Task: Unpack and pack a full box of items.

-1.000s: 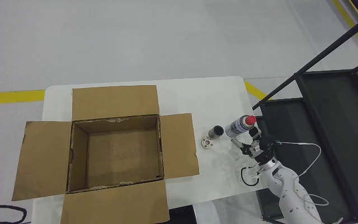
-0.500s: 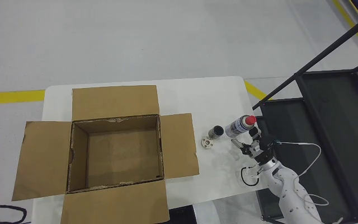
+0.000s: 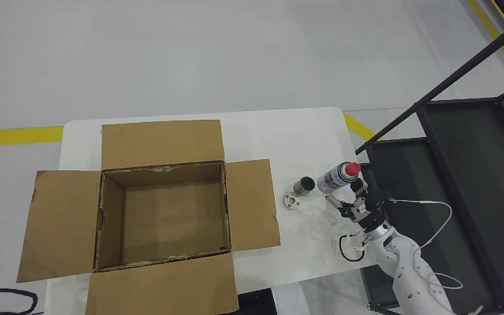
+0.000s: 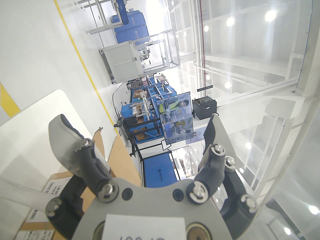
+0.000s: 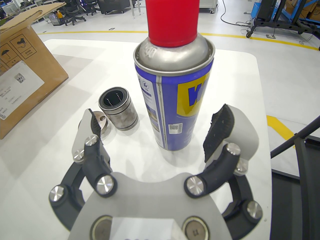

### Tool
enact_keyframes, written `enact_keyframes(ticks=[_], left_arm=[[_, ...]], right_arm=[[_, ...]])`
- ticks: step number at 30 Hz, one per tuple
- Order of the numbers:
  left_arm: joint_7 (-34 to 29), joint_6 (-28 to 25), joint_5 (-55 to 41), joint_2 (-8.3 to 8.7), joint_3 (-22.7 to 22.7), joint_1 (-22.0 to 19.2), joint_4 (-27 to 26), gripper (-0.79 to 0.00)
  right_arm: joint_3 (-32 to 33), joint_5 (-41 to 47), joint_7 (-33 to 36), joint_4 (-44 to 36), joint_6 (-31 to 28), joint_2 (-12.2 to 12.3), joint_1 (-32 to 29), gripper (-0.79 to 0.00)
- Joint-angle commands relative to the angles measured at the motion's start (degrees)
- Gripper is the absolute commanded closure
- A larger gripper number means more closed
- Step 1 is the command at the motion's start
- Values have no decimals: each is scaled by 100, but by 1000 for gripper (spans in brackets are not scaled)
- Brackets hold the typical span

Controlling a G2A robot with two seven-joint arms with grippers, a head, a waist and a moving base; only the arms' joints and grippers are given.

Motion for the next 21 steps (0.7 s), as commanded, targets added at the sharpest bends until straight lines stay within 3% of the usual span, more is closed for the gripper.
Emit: enact_keyframes(ticks=[1, 6, 21], left_arm=[[0, 0, 0, 0, 0, 0, 0, -785], [0, 0, 0, 0, 0, 0, 0, -785], [0, 0, 0, 0, 0, 0, 0, -785]], right_arm=[[10, -9, 29, 3, 46, 1, 5, -785], [22, -51, 260, -164, 682, -18, 29, -785], [-174, 7, 725, -152, 1072, -52, 396, -785]])
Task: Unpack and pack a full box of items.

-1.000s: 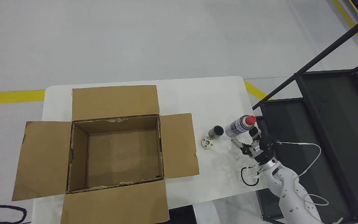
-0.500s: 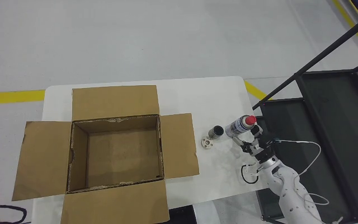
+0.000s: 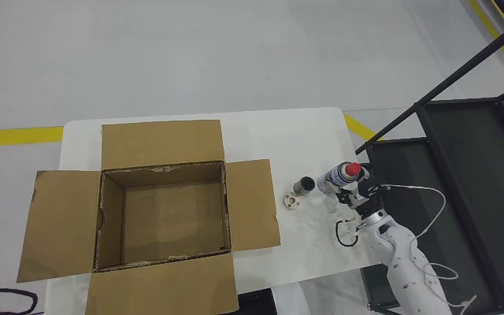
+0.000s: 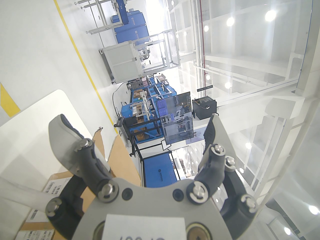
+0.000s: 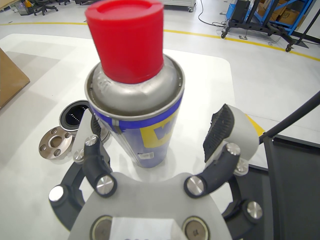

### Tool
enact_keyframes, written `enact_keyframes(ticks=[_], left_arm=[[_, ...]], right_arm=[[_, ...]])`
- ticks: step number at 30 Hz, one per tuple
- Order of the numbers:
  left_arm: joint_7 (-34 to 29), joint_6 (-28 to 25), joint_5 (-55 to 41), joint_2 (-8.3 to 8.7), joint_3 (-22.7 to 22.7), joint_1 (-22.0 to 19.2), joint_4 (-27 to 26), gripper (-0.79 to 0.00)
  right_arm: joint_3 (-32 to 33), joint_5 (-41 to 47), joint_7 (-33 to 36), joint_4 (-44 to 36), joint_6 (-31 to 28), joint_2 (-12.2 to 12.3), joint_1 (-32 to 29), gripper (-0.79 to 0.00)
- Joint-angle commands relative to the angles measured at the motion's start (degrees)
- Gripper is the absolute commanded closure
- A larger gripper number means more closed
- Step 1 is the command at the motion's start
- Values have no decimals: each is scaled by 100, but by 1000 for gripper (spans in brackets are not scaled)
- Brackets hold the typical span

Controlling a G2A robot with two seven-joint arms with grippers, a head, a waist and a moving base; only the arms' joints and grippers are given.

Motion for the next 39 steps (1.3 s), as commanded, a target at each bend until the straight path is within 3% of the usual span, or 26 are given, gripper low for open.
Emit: enact_keyframes(ticks=[1, 5, 8, 11, 13, 15, 29, 34, 39], left_arm=[[0, 0, 0, 0, 0, 0, 0, -785], [0, 0, 0, 0, 0, 0, 0, -785], [0, 0, 0, 0, 0, 0, 0, -785], [0, 0, 0, 0, 0, 0, 0, -785], [0, 0, 0, 0, 0, 0, 0, -785], [0, 0, 0, 0, 0, 0, 0, -785], [0, 0, 0, 0, 0, 0, 0, -785], [0, 0, 0, 0, 0, 0, 0, -785], [0, 0, 0, 0, 0, 0, 0, -785]], right_arm=[[-54, -40, -10, 3, 31, -6, 26, -785], [-133, -58, -28, 30, 45, -16, 64, -785], [-178, -85, -31, 61, 64, -20, 107, -677], [-204, -128, -52, 94, 88, -21, 138, -323], [-212, -158, -92, 106, 88, -19, 146, -203], [-212, -205, -134, 112, 101, -15, 143, 0], [-1, -247, -547, -160, -62, 38, -136, 0], [265, -331, -733, -806, -58, 79, -524, 0], [604, -554, -738, -1949, 83, 115, -1147, 0]])
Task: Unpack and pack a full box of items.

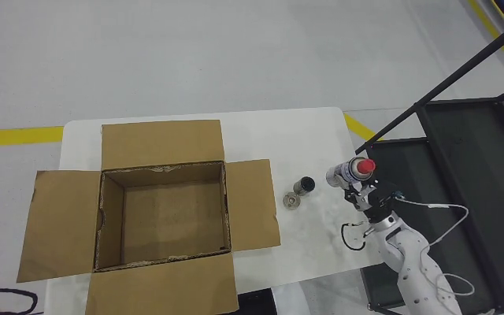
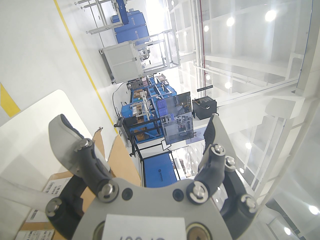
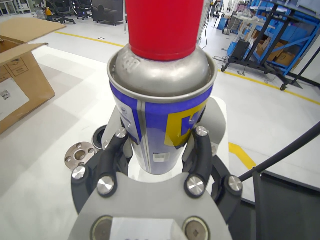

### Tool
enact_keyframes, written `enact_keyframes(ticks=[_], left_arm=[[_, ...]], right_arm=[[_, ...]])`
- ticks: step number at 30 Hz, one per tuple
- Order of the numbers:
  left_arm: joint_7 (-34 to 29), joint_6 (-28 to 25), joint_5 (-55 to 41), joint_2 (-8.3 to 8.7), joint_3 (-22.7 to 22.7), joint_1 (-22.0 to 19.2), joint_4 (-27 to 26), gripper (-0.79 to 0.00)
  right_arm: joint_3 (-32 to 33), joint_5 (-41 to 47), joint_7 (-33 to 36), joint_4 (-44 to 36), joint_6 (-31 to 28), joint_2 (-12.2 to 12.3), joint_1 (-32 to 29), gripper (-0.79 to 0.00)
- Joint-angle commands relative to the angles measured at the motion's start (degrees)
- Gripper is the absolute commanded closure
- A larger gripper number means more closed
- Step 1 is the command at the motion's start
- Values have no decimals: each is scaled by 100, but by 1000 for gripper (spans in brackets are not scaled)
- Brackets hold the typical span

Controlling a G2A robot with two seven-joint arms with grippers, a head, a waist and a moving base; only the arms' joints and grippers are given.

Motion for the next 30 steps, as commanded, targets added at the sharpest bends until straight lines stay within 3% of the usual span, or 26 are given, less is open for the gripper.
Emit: enact_keyframes(ticks=[1, 12, 16, 24, 30], left_arm=[[0, 0, 0, 0, 0, 0, 0, -785], [0, 0, 0, 0, 0, 0, 0, -785], [0, 0, 0, 0, 0, 0, 0, -785], [0, 0, 0, 0, 0, 0, 0, -785], [0, 0, 0, 0, 0, 0, 0, -785]], right_arm=[[134, -106, 54, -579, 79, 8, -308, 0], [363, -598, 287, -2724, 220, 0, -1525, 0], [272, -702, 307, -3056, 103, -1, -1691, 0], [182, -312, 448, -3315, -973, 45, -1814, 0], [43, -344, 857, -3868, -1082, 55, -1953, 0]])
